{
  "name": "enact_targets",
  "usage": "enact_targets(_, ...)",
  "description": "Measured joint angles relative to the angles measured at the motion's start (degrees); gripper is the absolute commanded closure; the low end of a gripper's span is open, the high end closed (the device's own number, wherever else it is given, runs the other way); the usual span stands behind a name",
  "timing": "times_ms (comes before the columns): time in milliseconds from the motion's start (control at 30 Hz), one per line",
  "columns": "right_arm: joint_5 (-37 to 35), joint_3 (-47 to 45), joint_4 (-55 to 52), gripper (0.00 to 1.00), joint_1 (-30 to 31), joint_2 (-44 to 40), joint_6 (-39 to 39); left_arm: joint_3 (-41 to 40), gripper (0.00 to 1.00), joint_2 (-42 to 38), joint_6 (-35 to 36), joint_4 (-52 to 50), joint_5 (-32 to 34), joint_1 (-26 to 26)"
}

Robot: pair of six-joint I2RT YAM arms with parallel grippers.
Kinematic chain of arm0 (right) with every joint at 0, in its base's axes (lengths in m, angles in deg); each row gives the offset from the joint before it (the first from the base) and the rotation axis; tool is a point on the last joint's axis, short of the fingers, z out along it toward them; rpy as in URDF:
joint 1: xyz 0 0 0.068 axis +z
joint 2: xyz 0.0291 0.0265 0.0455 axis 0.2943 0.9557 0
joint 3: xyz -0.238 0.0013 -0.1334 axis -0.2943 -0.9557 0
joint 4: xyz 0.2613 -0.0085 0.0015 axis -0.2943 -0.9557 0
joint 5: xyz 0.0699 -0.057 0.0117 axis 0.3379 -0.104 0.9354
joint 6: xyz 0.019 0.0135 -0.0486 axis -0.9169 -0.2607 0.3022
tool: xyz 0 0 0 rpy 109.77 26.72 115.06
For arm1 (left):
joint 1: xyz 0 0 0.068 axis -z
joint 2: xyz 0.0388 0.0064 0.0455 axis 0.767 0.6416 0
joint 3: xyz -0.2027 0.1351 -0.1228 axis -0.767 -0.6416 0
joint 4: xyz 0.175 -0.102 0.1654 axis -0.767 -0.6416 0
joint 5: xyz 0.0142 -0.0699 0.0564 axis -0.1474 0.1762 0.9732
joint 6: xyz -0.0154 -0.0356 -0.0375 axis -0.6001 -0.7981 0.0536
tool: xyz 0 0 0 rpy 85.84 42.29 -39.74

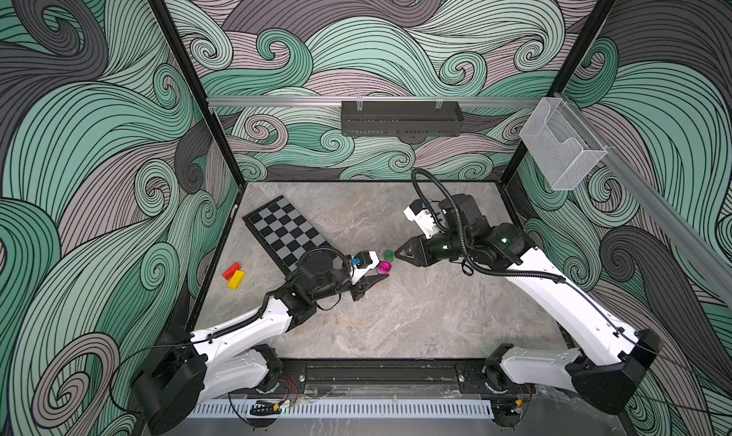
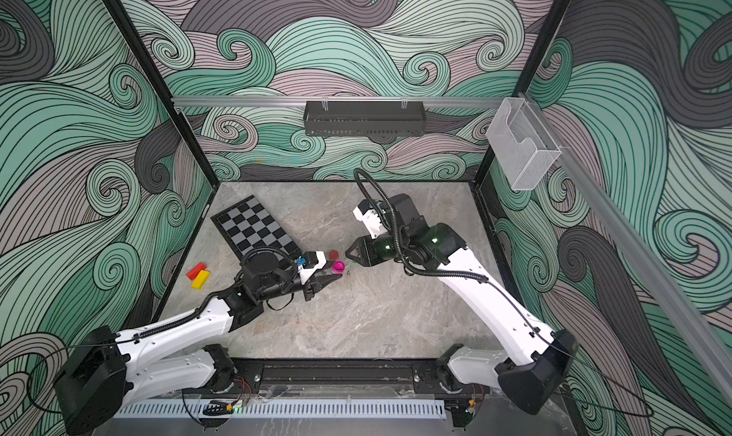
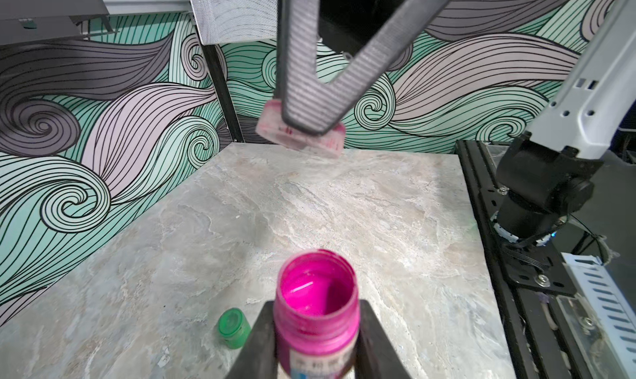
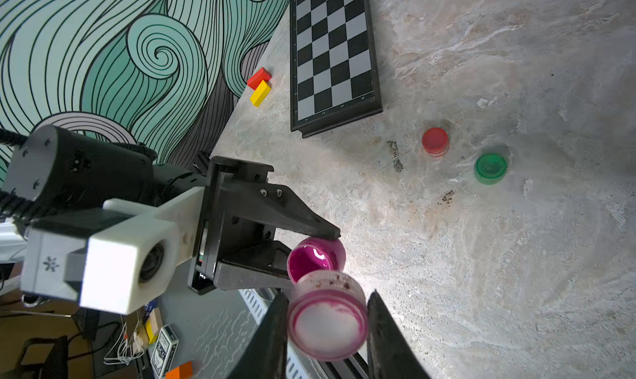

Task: Close the paint jar lid
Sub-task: Close the lid on the paint jar.

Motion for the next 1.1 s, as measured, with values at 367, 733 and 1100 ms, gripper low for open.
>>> enact_targets(367,-0.37,2.03,-4.52,0.68,3.61,3.50,3.72,0.37,0.77,0.00,1.79,-2.71,-2.95,0.00)
enact_targets(733,-1.84,3.67,-6.60,0.67,5.22,5.75,5.77,0.46,0.77,-0.02,2.34,-3.58,-3.85,0.00)
enact_targets(1100,-2.51,4.26,-7.30,0.67,6.49,7.69,6.71,0.63,0.77,-0.02,2.62,-3.65,-4.22,0.00)
